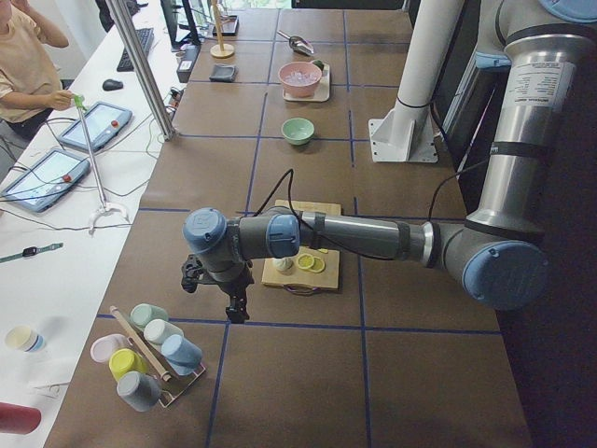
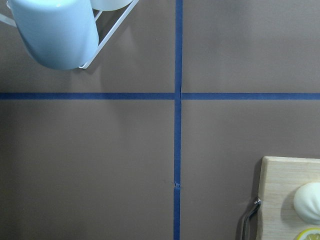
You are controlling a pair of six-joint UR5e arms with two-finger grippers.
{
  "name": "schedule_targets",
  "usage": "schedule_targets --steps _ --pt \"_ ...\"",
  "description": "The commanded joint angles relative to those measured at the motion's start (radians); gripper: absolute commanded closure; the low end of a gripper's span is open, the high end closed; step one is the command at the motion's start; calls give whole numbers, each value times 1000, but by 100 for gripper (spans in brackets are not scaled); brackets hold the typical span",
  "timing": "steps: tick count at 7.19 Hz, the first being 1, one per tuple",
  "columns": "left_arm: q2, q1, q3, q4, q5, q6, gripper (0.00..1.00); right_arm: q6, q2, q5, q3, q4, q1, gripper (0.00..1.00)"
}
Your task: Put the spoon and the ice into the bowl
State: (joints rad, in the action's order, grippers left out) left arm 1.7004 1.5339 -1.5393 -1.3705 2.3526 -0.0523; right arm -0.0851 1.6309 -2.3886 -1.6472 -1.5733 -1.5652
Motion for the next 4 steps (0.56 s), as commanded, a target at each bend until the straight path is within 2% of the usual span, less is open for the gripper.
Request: schedule_targets --steps 1,4 --pt "7 -11 13 -16 -4 -21 0 2 1 -7 -3 -7 7 0" --pt "10 -35 -1 -27 1 2 0 4 6 -24 1 -1 7 0"
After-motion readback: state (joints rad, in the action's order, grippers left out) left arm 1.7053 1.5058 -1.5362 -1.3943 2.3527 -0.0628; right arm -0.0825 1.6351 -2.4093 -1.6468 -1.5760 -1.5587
